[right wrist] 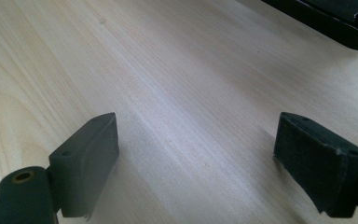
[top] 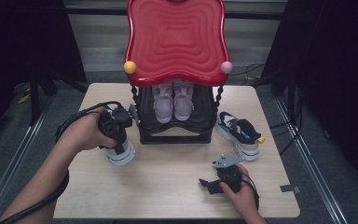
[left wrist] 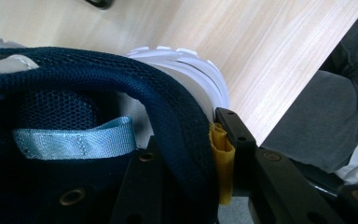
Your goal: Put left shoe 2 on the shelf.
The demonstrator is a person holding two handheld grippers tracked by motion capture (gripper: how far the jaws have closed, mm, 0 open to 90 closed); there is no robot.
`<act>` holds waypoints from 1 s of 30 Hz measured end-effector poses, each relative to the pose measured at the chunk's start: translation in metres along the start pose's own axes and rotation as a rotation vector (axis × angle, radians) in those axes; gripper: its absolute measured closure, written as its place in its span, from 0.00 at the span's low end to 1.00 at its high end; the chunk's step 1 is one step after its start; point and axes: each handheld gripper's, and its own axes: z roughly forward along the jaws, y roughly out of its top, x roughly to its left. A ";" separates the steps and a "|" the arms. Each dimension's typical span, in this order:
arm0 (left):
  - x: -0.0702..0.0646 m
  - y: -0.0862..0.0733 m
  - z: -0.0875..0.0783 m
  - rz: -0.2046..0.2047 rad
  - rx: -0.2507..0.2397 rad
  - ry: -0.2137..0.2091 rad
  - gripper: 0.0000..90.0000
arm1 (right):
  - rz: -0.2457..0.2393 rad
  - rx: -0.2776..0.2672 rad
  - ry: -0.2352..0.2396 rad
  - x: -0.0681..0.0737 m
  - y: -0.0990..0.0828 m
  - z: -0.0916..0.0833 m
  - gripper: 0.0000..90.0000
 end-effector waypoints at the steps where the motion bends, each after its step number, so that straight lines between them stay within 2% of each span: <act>1: -0.001 0.000 -0.004 -0.002 -0.001 0.010 0.81 | 0.000 0.000 0.001 0.000 0.000 0.000 0.15; 5: 0.000 0.000 -0.023 0.013 0.012 0.032 0.81 | -0.001 0.002 0.000 0.000 0.000 0.000 0.15; 11: -0.004 -0.001 -0.055 0.016 -0.018 0.071 0.81 | -0.001 0.002 0.000 0.000 0.000 0.000 0.15; 15: -0.008 0.001 -0.074 0.038 -0.013 0.093 0.81 | -0.001 0.002 0.000 0.000 0.000 0.000 0.15; 16: -0.008 0.001 -0.074 0.038 -0.013 0.093 0.81 | -0.001 0.002 0.000 0.000 0.000 0.000 0.15; 17: -0.009 0.002 -0.084 0.050 -0.018 0.106 0.81 | 0.000 0.002 0.000 0.000 0.000 0.000 0.15; 21: -0.014 0.004 -0.103 0.061 -0.013 0.140 0.81 | -0.002 0.005 0.002 0.000 0.000 0.000 0.15; 28: -0.021 0.006 -0.133 0.074 -0.028 0.192 0.81 | 0.000 0.005 0.002 0.000 0.000 0.000 0.15; 29: -0.024 0.007 -0.144 0.085 -0.037 0.208 0.81 | -0.001 0.005 0.002 0.000 0.000 0.000 0.15; 30: -0.024 0.007 -0.144 0.085 -0.037 0.208 0.81 | -0.001 0.005 0.002 0.000 0.000 0.000 0.15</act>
